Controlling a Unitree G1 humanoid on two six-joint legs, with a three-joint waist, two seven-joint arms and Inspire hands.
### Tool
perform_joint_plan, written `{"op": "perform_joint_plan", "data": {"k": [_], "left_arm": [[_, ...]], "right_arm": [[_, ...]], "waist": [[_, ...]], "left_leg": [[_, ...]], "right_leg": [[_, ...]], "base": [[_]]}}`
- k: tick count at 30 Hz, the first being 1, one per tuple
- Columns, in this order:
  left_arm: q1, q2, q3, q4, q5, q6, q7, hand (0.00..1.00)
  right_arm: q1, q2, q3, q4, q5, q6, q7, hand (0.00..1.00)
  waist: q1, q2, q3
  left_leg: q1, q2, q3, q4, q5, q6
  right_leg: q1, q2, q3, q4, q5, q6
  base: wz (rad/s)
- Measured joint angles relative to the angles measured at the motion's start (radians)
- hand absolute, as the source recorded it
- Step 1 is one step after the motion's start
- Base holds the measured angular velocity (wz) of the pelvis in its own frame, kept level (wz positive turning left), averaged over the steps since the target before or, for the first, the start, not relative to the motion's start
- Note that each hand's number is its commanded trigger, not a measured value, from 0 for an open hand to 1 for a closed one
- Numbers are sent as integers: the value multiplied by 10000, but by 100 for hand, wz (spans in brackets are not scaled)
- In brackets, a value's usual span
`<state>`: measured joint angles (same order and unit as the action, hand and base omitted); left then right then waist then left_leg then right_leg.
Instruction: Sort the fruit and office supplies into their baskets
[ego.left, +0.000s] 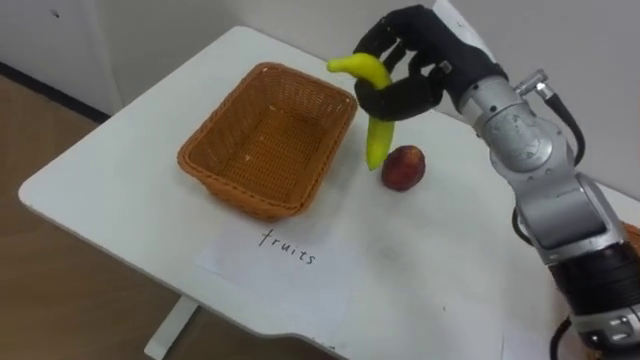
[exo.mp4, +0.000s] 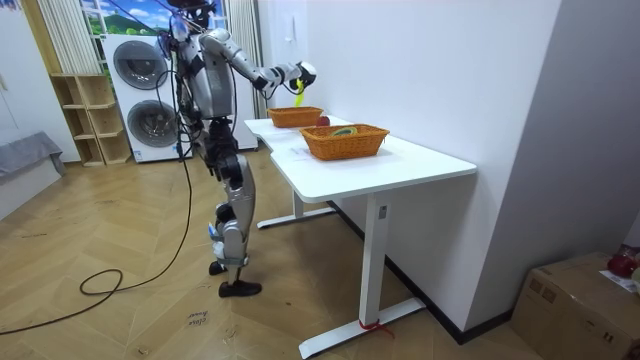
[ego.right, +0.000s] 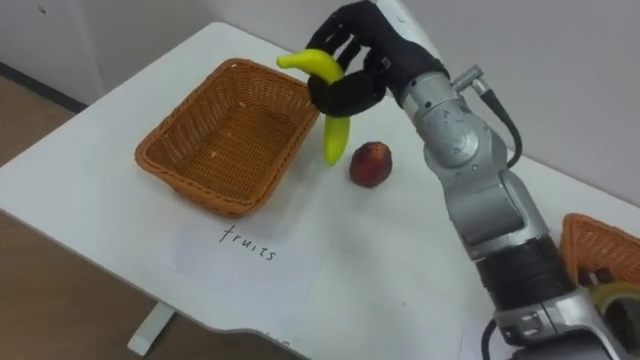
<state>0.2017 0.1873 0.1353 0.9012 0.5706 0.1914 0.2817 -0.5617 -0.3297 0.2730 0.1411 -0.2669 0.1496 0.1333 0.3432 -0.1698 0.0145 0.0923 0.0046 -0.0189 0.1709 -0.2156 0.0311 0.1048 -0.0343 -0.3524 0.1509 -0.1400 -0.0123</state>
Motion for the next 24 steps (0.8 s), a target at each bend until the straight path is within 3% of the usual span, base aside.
{"op": "perform_joint_plan", "data": {"k": [8,14,24], "left_arm": [[7,2,-8,3,115,-7,-17,0],[67,17,-371,1,114,-9,-34,0],[141,12,-425,125,114,-10,-95,0]], "right_arm": [[-127,74,288,1,-50,-84,-34,100],[-249,173,600,19,42,-86,-412,100],[-249,456,606,175,430,-229,-1107,100]], "waist": [[228,-70,-43],[182,-61,-25],[239,-25,7]], "left_leg": [[-6,-40,-288,44,15,25],[-22,-122,-465,106,17,28],[-131,-196,-629,108,26,48]], "right_leg": [[108,-34,236,-8,-6,10],[172,-104,192,-5,-115,184],[173,-138,-51,13,-115,185]], "base": [[13],[7],[4]]}}
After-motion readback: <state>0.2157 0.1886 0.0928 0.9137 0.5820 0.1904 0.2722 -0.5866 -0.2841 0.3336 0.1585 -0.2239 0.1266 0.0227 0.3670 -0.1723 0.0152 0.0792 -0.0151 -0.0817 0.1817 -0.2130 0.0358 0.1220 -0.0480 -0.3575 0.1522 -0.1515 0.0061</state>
